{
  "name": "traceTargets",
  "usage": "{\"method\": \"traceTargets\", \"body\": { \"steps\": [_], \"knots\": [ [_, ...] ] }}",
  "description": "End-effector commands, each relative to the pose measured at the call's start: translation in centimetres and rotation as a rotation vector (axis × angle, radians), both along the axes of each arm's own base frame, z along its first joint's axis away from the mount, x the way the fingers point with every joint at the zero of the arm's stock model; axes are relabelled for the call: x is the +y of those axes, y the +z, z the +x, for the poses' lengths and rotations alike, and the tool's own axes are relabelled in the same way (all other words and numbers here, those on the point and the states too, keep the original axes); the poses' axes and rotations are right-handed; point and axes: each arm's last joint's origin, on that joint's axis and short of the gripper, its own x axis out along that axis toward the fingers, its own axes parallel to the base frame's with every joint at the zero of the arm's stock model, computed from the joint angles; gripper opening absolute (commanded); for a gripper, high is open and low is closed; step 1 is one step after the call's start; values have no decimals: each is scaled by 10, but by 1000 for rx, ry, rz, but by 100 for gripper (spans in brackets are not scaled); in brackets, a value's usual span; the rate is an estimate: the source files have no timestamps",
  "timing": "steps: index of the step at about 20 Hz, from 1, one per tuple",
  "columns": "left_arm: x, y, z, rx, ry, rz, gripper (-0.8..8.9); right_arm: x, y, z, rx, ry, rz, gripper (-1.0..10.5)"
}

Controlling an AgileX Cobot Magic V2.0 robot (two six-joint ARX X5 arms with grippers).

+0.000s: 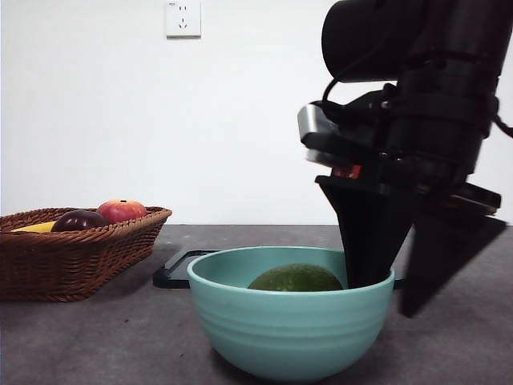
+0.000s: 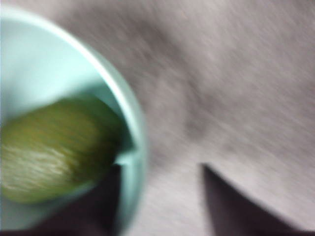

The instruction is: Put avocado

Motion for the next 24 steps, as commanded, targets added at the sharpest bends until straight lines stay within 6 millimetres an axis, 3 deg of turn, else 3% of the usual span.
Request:
{"method": "traceTargets", "body": {
  "steps": [1, 6, 11, 14, 18, 24],
  "knots": [
    [0, 4, 0, -17, -5, -10, 558, 8, 1, 3, 26, -33, 49, 16],
    [0, 4, 0, -17, -5, -10, 558, 9, 3, 4, 34, -96, 55, 5],
    [0, 4, 0, -17, -5, -10, 558, 15, 31, 23, -6, -169, 13, 5],
    [0, 4, 0, -16, -5, -10, 558, 20, 49, 54, -30, -217, -8, 5],
    [0, 4, 0, -16, -5, -10, 558, 24, 64, 111, -55, -263, -9, 5],
    [0, 4, 0, -17, -5, -10, 558, 27, 57, 183, -89, -328, -10, 5]
  ]
}}
